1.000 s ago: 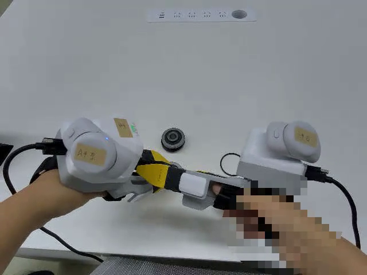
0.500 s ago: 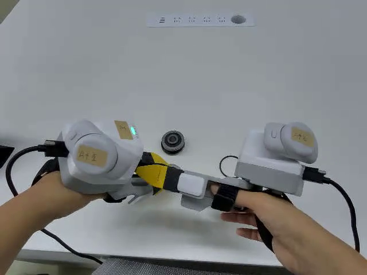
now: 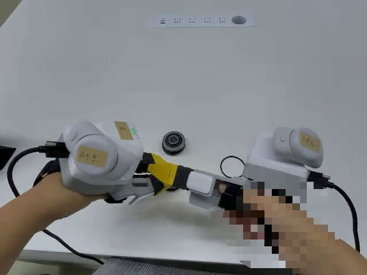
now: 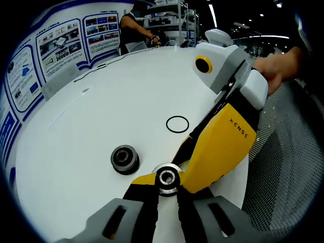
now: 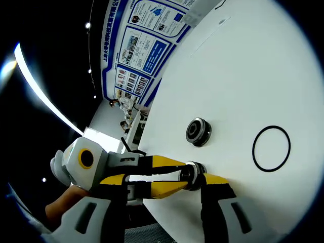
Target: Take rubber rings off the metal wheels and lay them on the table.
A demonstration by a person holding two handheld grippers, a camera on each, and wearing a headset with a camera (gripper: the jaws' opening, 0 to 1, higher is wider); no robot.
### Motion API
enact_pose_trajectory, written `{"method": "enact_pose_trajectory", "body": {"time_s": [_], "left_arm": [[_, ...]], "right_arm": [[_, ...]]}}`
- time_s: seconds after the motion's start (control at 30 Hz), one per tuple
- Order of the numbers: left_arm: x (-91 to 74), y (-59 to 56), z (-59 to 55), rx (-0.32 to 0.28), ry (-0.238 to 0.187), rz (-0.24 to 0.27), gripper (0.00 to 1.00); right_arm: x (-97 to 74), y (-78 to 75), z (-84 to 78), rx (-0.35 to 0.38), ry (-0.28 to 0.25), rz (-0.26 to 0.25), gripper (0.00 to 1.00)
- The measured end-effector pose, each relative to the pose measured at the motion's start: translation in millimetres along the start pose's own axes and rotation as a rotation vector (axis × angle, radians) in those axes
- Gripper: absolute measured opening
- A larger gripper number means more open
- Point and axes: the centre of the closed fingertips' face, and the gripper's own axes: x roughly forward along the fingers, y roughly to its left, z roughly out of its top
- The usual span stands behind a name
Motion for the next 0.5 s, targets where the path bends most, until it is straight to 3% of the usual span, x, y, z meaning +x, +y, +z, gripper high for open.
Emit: {"method": "enact_pose_trajectory", "body": {"time_s": [0.33, 0.5], "left_arm": [[0.0, 0.0, 0.2, -0.001, 0.001, 0.001, 0.13], [-0.2, 0.3, 0.4, -0.003, 0.000, 0.001, 0.13]], "right_arm": [[-5.0, -3.9, 4.0, 0.027, -0.020, 0.004, 0.50], [-3.6, -12.9, 2.5, 0.008, -0.013, -0.031, 0.39]]}}
